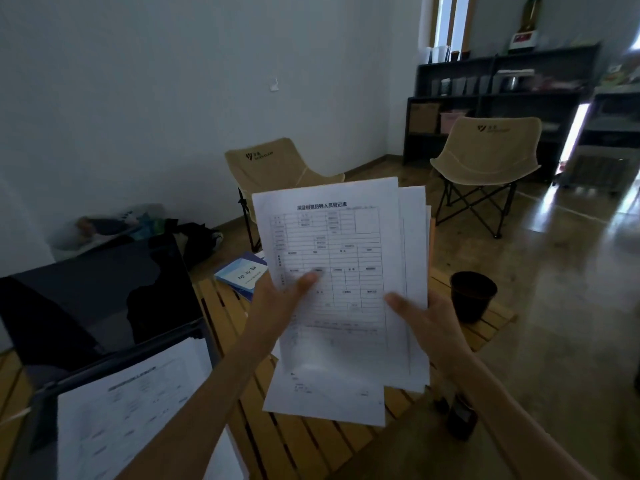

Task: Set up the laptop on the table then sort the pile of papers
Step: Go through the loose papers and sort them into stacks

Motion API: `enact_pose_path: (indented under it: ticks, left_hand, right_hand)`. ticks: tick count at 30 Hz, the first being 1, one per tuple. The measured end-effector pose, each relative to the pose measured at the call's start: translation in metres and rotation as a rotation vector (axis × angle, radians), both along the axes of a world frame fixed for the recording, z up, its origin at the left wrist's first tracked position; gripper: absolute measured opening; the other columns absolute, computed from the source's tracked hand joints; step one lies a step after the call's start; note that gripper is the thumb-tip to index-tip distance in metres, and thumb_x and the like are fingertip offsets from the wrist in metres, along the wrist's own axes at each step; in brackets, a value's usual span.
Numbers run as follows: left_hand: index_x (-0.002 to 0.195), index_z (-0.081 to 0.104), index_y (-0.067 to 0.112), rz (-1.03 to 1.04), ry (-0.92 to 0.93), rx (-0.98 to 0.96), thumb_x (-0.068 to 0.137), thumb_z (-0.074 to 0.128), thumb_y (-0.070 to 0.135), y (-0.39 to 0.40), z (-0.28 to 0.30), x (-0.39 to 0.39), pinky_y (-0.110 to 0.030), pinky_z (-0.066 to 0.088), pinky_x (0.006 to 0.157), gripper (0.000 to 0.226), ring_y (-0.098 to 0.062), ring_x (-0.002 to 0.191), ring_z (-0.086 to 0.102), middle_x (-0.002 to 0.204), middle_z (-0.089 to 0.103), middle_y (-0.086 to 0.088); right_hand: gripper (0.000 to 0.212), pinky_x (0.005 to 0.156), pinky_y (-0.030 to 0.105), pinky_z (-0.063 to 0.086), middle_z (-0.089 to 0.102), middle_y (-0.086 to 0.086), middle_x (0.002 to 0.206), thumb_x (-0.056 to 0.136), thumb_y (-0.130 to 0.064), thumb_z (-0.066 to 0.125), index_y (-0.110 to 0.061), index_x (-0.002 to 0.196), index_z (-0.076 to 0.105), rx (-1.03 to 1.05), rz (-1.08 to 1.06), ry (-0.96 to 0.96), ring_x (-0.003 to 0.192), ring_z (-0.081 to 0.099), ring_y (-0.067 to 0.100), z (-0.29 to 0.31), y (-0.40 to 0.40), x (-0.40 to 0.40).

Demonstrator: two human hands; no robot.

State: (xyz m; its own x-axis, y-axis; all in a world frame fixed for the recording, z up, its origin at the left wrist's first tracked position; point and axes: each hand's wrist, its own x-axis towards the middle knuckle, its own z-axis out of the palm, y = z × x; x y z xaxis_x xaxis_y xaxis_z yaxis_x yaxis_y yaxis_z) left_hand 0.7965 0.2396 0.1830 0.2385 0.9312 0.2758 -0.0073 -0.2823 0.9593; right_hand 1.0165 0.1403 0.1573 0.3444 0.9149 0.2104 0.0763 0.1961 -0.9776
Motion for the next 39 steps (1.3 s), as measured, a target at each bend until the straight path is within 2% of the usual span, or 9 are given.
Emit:
enact_pose_path:
  ticks: [5,14,23,25,28,31,34,37,39]
  left_hand:
    - [0.121,0.057,0.019,-0.058,0.097,-0.047,0.074,0.078,0.051,0.005,-0.016,-0.014,-0.03,0.059,0.078,0.061,-0.011,0.098,0.07,0.116,0.07,-0.002]
    - [0.121,0.062,0.019,-0.09,-0.004,-0.058,0.085,0.072,0.028,-0.016,-0.035,-0.004,-0.032,0.059,0.078,0.039,-0.015,0.099,0.071,0.111,0.073,0.001]
    - [0.117,0.066,0.024,0.083,0.01,-0.185,0.078,0.072,0.055,-0.033,-0.08,0.001,-0.035,0.061,0.077,0.05,-0.013,0.092,0.072,0.104,0.075,0.002]
    - [0.118,0.066,0.025,0.063,0.016,-0.167,0.084,0.066,0.052,-0.035,-0.074,0.001,-0.033,0.06,0.077,0.043,-0.012,0.093,0.072,0.103,0.075,0.004]
    - [0.108,0.069,0.018,-0.011,0.035,-0.084,0.1,0.044,0.036,-0.026,-0.053,-0.001,-0.02,0.054,0.074,0.031,-0.006,0.089,0.069,0.097,0.074,0.006]
    - [0.087,0.062,0.006,0.105,0.388,-0.055,0.103,0.041,0.034,0.011,-0.07,-0.013,-0.035,0.049,0.068,0.039,-0.017,0.074,0.062,0.082,0.067,-0.008]
    - [0.11,0.054,0.014,0.08,0.954,-0.153,0.091,0.06,0.044,0.047,-0.101,-0.028,-0.03,0.049,0.071,0.036,-0.018,0.091,0.059,0.105,0.058,0.0]
    - [0.111,0.057,0.012,0.035,1.141,-0.166,0.071,0.07,0.066,0.064,-0.115,-0.029,-0.027,0.053,0.065,0.068,-0.017,0.087,0.062,0.101,0.061,-0.002]
    - [0.108,0.059,0.012,0.073,1.134,-0.213,0.062,0.073,0.071,0.07,-0.122,-0.021,-0.031,0.058,0.07,0.076,-0.019,0.087,0.064,0.101,0.064,-0.005]
  right_hand:
    - [0.025,0.07,0.029,0.061,0.077,-0.01,0.096,0.08,-0.026,0.081,-0.025,0.103,0.071,-0.059,-0.04,-0.013,0.086,0.075,0.011,0.001,0.008,-0.003]
    - [0.02,0.066,0.021,0.059,0.076,-0.014,0.096,0.084,-0.018,0.077,-0.026,0.101,0.071,-0.081,0.02,-0.046,0.087,0.073,0.004,-0.003,0.006,-0.01]
    - [0.035,0.083,0.035,0.061,0.075,-0.001,0.11,0.082,-0.022,0.075,-0.018,0.116,0.068,-0.178,0.093,0.041,0.104,0.071,0.017,-0.045,-0.008,-0.023]
    - [0.031,0.087,0.041,0.061,0.075,0.0,0.107,0.085,-0.027,0.073,-0.017,0.114,0.068,-0.216,0.05,0.012,0.104,0.071,0.02,-0.042,-0.009,-0.023]
    - [0.014,0.073,0.031,0.061,0.078,-0.005,0.096,0.091,-0.024,0.07,-0.018,0.105,0.071,-0.293,-0.038,-0.003,0.09,0.075,0.014,-0.028,-0.005,-0.008]
    - [0.007,0.056,0.02,0.054,0.078,-0.005,0.088,0.091,-0.013,0.07,-0.015,0.097,0.072,-0.44,-0.039,0.034,0.075,0.075,0.009,-0.022,-0.007,0.012]
    - [0.005,0.056,0.024,0.044,0.071,0.006,0.095,0.091,-0.007,0.068,-0.009,0.095,0.066,-0.658,-0.076,0.034,0.076,0.065,0.015,-0.044,-0.016,0.026]
    - [0.017,0.057,0.027,0.039,0.064,0.008,0.091,0.09,-0.006,0.071,0.001,0.102,0.061,-0.82,-0.133,0.03,0.072,0.057,0.017,-0.068,-0.021,0.034]
    - [0.011,0.054,0.027,0.037,0.063,0.007,0.087,0.09,-0.005,0.07,-0.002,0.092,0.06,-0.861,-0.142,0.042,0.07,0.055,0.017,-0.073,-0.021,0.037]
